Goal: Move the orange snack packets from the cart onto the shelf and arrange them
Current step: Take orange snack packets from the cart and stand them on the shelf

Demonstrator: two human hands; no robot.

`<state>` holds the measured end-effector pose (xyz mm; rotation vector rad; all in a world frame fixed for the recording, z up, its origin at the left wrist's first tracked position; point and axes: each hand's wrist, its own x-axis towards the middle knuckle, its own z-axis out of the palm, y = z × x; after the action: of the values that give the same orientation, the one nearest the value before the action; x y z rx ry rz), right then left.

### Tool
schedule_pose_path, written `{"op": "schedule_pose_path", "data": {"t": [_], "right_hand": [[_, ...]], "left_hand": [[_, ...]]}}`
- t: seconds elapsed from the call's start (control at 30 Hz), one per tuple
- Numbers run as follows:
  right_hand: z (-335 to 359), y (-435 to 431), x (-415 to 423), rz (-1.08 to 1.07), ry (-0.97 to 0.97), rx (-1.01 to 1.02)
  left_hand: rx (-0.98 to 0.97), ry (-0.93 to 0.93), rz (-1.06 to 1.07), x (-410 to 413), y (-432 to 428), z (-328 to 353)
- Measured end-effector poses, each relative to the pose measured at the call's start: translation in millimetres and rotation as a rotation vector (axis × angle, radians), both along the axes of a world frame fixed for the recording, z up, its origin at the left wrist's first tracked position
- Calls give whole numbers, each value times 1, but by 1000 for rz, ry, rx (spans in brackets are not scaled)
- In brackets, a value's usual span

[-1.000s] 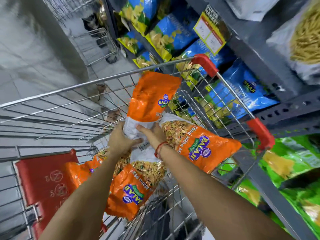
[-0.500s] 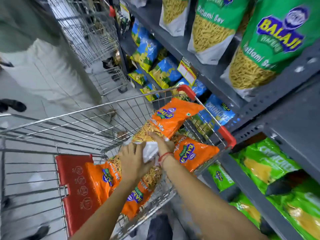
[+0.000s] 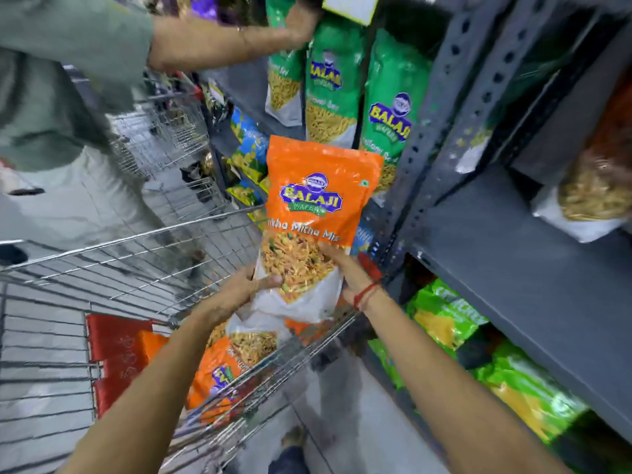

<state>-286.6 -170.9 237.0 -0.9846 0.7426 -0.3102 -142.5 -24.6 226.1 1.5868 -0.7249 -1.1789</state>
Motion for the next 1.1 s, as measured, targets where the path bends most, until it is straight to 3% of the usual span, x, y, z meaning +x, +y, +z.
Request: {"op": "schedule_pose_path", "data": {"t": [0.27,0.4,0.5,0.83,1.1], "right_hand": [[79,-24,-124,-71,12,-438],[126,-39,-202,-117,-37,-517],[123,-70,-234,-290,64,-717],[128,-150,-327,-599,159,-763],[59,-172,-367,-603,339,-653]], "left_hand": [[-198,-110,-89,-86,-62,38],[-278,-191,-227,-135,-110,68],[-330,-242,-330,-165,-147,88],[-406,-348,-510,-255,-278,109],[-221,-344,-528,-291,-315,32]]}}
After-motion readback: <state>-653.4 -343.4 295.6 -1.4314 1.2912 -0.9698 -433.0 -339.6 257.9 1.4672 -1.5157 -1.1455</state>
